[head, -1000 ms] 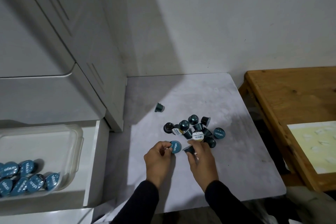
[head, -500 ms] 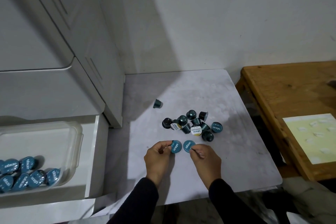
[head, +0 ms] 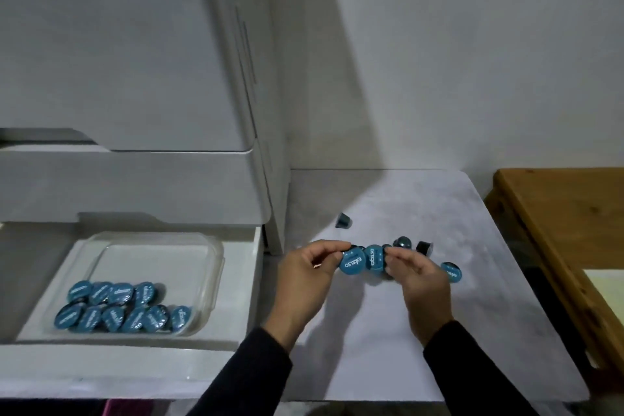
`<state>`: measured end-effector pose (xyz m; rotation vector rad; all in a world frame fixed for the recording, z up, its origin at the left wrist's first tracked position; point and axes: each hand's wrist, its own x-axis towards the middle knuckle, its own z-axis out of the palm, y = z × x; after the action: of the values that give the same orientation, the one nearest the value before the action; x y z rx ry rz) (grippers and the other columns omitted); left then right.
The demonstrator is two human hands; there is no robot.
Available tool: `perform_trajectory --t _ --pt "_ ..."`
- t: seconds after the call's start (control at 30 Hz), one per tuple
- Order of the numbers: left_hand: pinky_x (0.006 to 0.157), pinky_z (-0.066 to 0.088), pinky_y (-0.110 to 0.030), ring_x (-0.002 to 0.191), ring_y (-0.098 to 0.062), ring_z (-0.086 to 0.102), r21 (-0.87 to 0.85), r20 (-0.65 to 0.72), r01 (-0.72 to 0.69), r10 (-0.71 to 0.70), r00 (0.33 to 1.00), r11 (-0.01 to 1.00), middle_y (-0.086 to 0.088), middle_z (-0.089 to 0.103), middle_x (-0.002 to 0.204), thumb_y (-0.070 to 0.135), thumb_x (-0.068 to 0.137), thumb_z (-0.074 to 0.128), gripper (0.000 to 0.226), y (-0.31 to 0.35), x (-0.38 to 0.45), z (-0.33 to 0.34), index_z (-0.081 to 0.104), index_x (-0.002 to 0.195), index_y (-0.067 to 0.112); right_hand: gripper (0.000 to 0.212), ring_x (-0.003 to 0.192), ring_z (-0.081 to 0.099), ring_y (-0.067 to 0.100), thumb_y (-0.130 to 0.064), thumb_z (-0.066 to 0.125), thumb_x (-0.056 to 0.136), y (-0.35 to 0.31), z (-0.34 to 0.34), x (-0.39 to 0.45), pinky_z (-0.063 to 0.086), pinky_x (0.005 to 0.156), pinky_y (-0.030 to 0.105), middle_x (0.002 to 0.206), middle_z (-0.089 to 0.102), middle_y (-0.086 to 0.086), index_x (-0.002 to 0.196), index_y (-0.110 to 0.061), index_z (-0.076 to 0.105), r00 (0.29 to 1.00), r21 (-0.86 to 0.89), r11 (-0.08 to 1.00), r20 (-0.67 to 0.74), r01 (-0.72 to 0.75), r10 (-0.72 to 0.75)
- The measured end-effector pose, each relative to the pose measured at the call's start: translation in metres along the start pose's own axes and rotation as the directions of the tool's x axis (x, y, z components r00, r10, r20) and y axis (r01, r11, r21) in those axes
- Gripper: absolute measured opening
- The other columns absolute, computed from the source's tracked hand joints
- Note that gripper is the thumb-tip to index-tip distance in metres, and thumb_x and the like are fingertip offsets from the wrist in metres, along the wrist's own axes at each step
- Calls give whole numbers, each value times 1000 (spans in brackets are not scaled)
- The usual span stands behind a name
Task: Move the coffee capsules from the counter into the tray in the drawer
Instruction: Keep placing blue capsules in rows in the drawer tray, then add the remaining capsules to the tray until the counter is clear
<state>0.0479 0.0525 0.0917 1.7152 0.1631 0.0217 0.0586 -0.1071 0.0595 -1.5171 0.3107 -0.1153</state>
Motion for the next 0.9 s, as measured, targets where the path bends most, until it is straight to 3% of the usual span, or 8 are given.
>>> perform_trajectory --t 0.2,0.3,0.4,0.5,0.63,0.73,0.8,0.9 --pt "71 44 0 80 10 64 225 1 -100 103 995 969 30 70 75 6 84 63 31 26 -3 -122 73 78 34 24 60 63 6 8 62 78 -53 81 -23 50 58 12 64 72 -4 74 -14 72 940 -14 1000 341 20 -14" --pt "68 40 3 76 14 63 400 35 -56 46 998 915 34 67 68 8 83 65 23 14 5 -186 75 81 29 24 63 63 7 7 62 78 -57 133 -37 51 62 13 72 72 1 75 -14 72 846 -147 986 533 83 8" --pt "69 42 -2 71 13 63 490 95 -7 -46 994 872 31 68 66 6 82 66 27 -11 20 -242 73 76 32 15 63 59 7 7 62 79 -47 188 -45 50 62 12 78 69 9 83 -3 72 762 -293 943 643 155 74" --pt "65 43 -2 63 12 61 532 157 31 -134 978 846 27 67 60 2 82 65 30 -34 40 -276 72 73 30 13 67 61 7 5 62 80 -25 234 -44 50 64 10 78 68 7 86 -1 71 719 -435 873 677 222 155" --pt "68 45 -4 66 10 61 561 241 21 -188 952 827 24 67 67 3 83 64 25 -60 65 -298 74 77 25 17 77 64 14 2 59 81 -3 274 -41 55 80 28 85 71 7 78 -8 73 743 -585 756 637 293 205" --pt "73 46 -7 74 6 60 604 331 -42 -203 922 796 10 69 82 5 83 64 15 -73 77 -303 75 88 14 26 79 65 12 -3 58 81 10 290 -40 55 81 29 82 72 -1 68 -20 73 762 -696 601 613 394 209" --pt "68 45 -4 68 10 58 614 365 -58 -219 905 787 10 68 80 3 82 62 16 -80 79 -304 75 86 13 32 76 65 12 -3 57 79 17 296 -40 55 80 30 77 70 -5 60 -27 69 752 -731 523 617 438 232" --pt "61 42 0 63 11 56 633 398 -70 -247 883 771 17 66 71 -4 77 58 26 -88 81 -304 75 82 14 34 75 64 16 4 48 77 21 305 -43 52 76 26 79 70 2 72 -19 73 715 -735 467 647 493 264"
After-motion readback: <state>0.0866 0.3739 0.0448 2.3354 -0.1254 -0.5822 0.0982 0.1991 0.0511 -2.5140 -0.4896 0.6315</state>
